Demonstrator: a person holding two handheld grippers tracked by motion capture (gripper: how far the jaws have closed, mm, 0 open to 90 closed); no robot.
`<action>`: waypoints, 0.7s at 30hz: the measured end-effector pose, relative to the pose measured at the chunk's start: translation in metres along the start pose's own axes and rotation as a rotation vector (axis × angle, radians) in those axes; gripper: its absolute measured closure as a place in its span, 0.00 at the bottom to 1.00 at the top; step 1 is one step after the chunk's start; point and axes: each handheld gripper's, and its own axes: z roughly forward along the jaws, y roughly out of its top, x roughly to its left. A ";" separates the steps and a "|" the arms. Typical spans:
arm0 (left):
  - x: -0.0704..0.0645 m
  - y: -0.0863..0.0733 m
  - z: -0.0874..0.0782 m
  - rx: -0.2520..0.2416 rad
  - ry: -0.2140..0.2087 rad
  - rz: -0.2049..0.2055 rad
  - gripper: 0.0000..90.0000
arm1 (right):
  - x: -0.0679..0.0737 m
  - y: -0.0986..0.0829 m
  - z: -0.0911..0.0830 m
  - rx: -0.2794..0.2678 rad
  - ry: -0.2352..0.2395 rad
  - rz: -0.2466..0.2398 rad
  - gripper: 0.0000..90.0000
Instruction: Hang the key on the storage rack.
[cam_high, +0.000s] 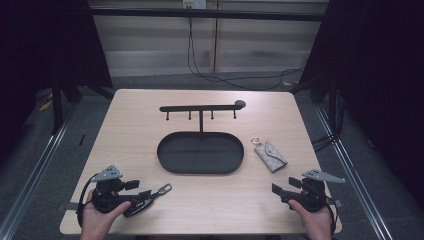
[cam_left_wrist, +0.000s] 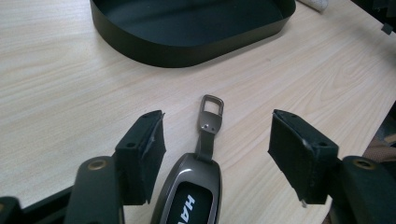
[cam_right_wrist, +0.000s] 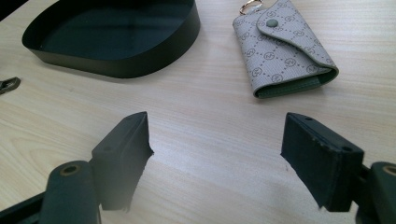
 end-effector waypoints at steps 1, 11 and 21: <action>0.000 0.003 0.002 0.013 0.012 0.015 0.42 | -0.001 0.000 0.000 0.000 -0.003 0.002 0.25; -0.009 0.017 0.009 0.069 0.011 0.033 0.43 | -0.001 0.001 0.002 0.008 0.003 0.000 0.23; -0.017 0.034 0.019 0.206 0.048 0.119 0.41 | -0.001 0.001 0.002 0.013 0.009 0.004 0.23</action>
